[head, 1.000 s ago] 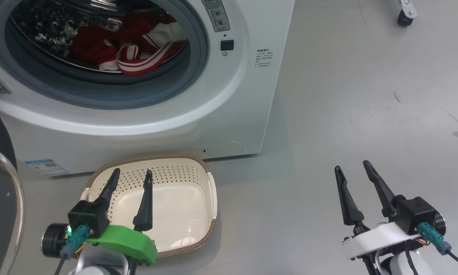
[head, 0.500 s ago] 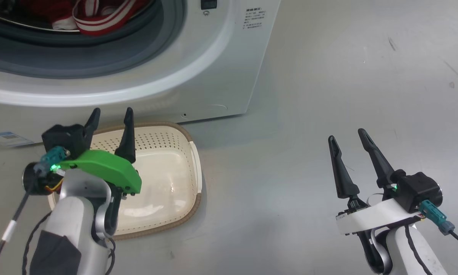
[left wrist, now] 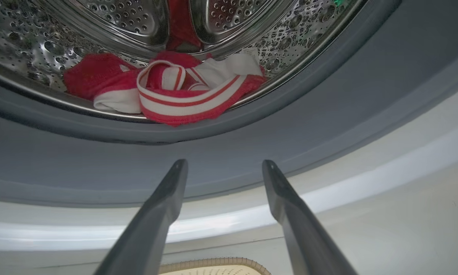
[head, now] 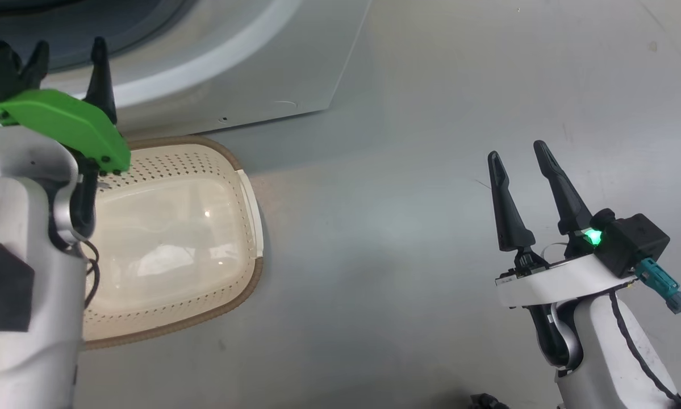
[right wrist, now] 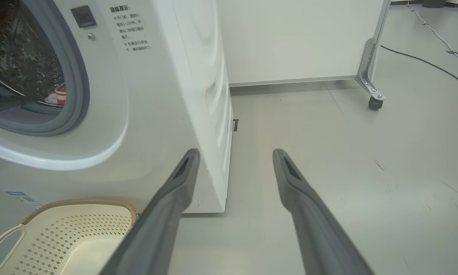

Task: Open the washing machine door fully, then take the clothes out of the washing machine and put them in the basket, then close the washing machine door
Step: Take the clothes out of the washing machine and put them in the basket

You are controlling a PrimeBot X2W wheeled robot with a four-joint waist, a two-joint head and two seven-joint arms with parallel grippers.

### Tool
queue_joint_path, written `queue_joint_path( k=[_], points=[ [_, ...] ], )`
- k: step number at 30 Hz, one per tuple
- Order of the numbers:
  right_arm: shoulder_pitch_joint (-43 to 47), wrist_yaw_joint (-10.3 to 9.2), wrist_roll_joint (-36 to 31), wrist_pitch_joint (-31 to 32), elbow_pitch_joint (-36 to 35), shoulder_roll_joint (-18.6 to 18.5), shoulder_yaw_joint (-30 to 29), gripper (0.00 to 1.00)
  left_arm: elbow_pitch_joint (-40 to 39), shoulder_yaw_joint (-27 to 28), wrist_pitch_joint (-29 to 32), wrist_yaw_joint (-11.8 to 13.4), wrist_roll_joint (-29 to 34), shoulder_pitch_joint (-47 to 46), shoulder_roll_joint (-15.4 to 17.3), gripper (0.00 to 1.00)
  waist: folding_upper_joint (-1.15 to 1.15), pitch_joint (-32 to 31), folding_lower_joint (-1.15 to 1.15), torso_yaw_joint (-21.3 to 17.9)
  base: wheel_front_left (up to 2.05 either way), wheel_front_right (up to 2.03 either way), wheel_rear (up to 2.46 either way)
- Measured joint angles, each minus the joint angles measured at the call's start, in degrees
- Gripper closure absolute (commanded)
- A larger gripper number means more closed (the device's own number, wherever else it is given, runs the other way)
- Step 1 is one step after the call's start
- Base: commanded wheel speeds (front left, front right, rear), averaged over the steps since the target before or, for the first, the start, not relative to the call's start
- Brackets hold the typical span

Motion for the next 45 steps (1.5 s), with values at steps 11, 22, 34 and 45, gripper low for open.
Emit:
queue_joint_path(
  k=[11, 22, 34, 45],
  points=[
    [-3.4, 0.00, 3.6, 0.0, 0.4, 0.0, 2.4, 0.00, 2.5, 3.4, 1.4, 0.3, 1.0, -12.2, 4.5, 0.00, 0.00, 4.4, 0.00, -4.3, 0.00, 0.00, 0.00],
    [-5.4, -0.08, 7.1, 0.0, 1.1, 0.0, 4.6, 0.00, 6.7, 5.4, 0.3, 1.5, 3.6, -19.8, 8.4, 0.00, 0.00, 7.2, 0.00, -8.5, 0.00, 0.00, 0.00],
    [-6.0, -0.62, 8.0, 0.0, 2.5, 0.1, 5.1, 0.00, 13.8, 5.5, 3.6, 2.0, 4.2, -23.4, 10.6, 0.00, 0.00, 8.9, 0.00, -11.1, 0.00, 0.00, 0.00],
    [-6.9, -1.01, 8.0, 0.0, 3.1, 0.1, 5.1, 0.00, 19.1, 6.3, 10.7, 3.1, 3.9, -26.1, 10.8, 0.00, 0.00, 9.0, 0.00, -10.8, 0.00, 0.00, 0.00]
  ],
)
